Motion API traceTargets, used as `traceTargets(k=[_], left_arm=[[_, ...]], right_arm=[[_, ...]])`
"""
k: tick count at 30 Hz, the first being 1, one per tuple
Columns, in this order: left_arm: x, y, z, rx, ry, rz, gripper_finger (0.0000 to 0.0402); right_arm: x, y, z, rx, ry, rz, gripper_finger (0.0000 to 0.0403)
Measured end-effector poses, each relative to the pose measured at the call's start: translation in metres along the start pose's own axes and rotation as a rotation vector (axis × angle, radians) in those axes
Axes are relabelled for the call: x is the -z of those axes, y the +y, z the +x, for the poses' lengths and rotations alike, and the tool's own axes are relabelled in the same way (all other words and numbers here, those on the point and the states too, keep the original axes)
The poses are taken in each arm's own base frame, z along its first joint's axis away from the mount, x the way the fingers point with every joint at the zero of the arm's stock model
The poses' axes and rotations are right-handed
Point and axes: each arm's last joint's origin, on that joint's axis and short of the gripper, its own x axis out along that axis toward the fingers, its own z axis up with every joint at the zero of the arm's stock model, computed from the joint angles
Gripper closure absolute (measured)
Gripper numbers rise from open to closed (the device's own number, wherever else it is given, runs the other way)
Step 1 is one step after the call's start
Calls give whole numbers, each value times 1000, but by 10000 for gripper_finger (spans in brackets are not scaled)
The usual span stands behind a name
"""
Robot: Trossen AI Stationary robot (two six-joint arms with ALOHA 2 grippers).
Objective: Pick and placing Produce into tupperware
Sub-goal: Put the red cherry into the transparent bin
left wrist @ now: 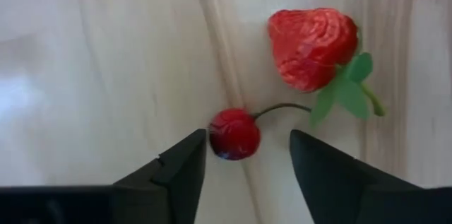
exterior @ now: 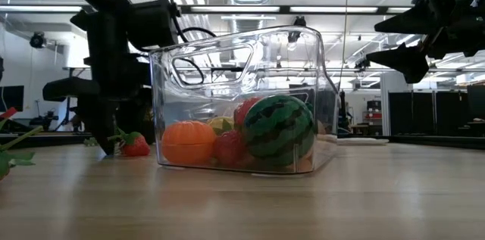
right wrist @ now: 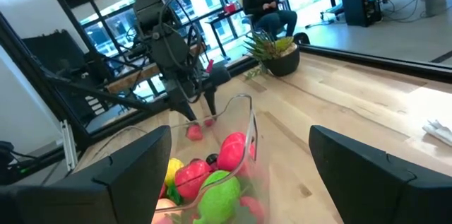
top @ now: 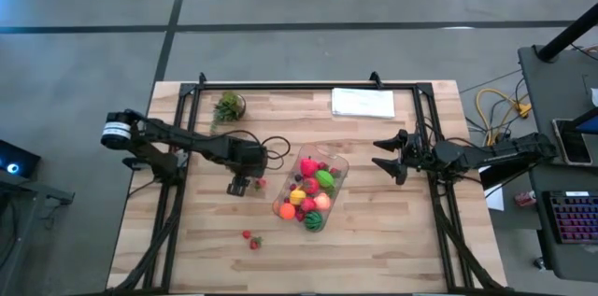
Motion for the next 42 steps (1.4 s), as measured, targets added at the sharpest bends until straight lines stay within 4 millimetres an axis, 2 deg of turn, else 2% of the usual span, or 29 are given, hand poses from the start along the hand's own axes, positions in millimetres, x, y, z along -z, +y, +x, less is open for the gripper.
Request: traceTargets(k=[15,22,25,27,30,33,36,39,42], left_arm=[[-3,2,2,1,-29,0,323],[-4,3,2,-9,-36,-1,334],[-2,3,-5,-24,17,-1,335],[-2,4,-17,-38,52,-2,335],[-7,7,-49,-82,50,-5,335],[-19,11,-88,-135,-95,-15,335],[-35,14,-123,-140,-323,-21,336],[-53,15,-141,-63,-530,-52,336],[-70,14,-142,0,-604,-62,336]], right_arm=[[0,0,0,0,0,0,75],[0,0,0,0,0,0,75],[0,0,0,0,0,0,75],[0,0,0,-1,0,0,75],[0,0,0,0,0,0,75],[0,0,0,0,-1,0,75],[0,0,0,-1,-1,0,75],[0,0,0,0,0,0,75],[0,0,0,1,2,-1,75]])
